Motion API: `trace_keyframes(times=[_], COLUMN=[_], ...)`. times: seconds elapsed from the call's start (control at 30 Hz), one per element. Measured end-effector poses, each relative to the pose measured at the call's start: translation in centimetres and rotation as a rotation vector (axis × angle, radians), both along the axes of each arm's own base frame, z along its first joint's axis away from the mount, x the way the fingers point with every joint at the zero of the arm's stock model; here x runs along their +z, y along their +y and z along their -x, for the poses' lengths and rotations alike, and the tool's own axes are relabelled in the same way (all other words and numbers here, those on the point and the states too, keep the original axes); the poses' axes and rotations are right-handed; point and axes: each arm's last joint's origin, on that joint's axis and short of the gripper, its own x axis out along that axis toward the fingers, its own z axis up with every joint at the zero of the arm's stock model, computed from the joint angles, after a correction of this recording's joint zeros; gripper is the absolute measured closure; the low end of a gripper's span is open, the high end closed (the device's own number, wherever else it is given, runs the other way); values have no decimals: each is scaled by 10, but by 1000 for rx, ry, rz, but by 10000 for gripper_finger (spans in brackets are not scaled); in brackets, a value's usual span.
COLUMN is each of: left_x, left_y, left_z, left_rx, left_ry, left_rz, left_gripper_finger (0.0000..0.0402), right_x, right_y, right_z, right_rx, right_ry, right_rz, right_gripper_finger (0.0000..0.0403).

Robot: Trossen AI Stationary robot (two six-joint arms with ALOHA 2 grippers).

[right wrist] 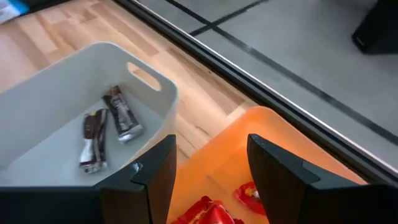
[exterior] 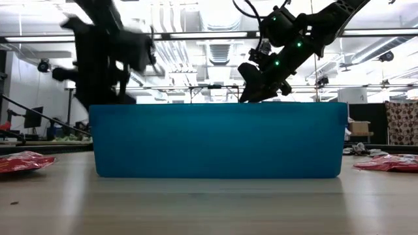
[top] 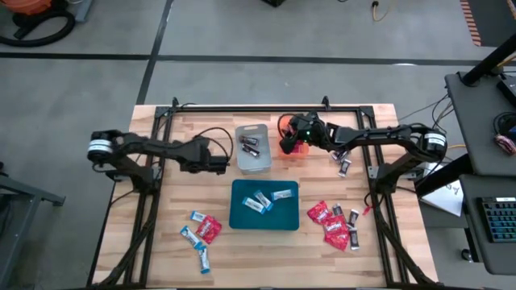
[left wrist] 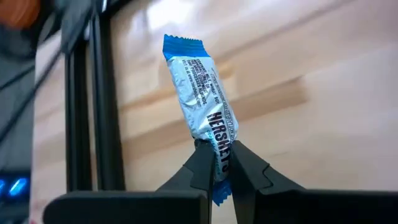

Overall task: Sort candy
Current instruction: Put the white chocolate bar into the blue bin

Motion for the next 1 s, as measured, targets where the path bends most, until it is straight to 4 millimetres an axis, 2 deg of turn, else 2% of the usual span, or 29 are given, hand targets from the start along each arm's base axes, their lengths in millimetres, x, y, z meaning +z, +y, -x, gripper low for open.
trace_keyframes(times=[0.13, 0.23, 0.4, 0.53, 0.67, 1.0], left_x=[29, 47, 65, 67, 64, 48], left_y=[-17, -33, -61, -79, -90, -95], left_z=[-1, -5, -15, -24, -34, -52], left_rx=[-177, -356, -672, -874, -1032, -1091], left_ry=[-131, -238, -368, -434, -505, -525], left_rz=[-78, -136, -203, -258, -272, -315], left_gripper_finger=[395, 395, 395, 394, 391, 389], right_x=[4, 12, 23, 26, 30, 37], right_y=[10, 19, 37, 51, 62, 66], right_z=[-6, -14, -24, -28, -31, -33], right_rx=[100, 251, 510, 644, 693, 656], right_ry=[-38, -126, -217, -234, -274, -383], right_rz=[9, 16, 88, 141, 173, 91], right_gripper_finger=[216, 216, 216, 216, 216, 216])
